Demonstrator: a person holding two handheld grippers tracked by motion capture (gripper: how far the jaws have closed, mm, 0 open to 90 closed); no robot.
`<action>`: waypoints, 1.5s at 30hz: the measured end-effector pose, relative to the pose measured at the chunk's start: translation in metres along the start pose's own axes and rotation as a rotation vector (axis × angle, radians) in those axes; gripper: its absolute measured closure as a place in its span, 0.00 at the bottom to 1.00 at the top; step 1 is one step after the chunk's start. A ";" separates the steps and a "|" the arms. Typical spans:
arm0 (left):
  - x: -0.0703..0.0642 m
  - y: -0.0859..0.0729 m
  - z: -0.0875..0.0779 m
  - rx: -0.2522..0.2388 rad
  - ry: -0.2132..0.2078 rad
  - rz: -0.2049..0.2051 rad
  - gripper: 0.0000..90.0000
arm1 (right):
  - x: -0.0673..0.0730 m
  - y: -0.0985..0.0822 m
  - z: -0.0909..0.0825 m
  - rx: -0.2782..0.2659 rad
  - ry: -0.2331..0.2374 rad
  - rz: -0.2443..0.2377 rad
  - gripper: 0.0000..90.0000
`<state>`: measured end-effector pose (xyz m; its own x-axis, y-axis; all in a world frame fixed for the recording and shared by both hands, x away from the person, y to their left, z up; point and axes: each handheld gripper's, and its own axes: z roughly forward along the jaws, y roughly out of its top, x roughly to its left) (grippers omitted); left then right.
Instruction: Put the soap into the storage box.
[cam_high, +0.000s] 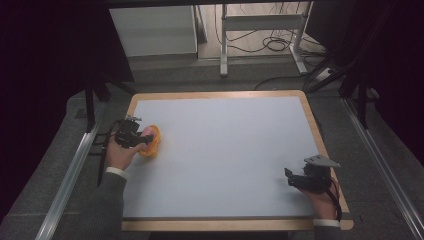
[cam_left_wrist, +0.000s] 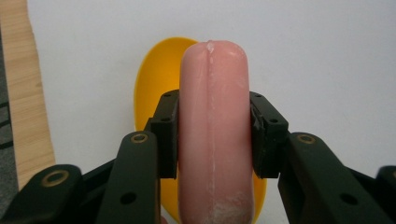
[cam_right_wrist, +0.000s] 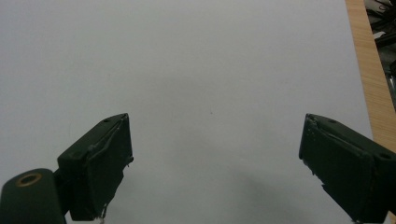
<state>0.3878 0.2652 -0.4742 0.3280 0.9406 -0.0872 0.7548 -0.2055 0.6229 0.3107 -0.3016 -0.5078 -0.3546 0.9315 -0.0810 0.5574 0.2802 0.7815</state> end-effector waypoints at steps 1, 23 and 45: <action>0.000 0.000 0.002 0.004 0.001 0.002 0.67 | 0.000 0.000 0.000 0.000 0.000 0.000 0.10; -0.040 -0.019 -0.052 -0.201 -0.067 0.084 0.30 | 0.003 0.003 -0.003 -0.022 0.029 0.005 0.10; -0.068 -0.080 -0.019 -0.168 -0.259 0.113 0.28 | 0.007 0.001 0.002 -0.002 0.026 -0.009 0.10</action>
<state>0.2939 0.2223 -0.5036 0.5538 0.8103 -0.1918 0.6086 -0.2367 0.7573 0.3103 -0.2947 -0.5083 -0.3795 0.9224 -0.0721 0.5527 0.2885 0.7819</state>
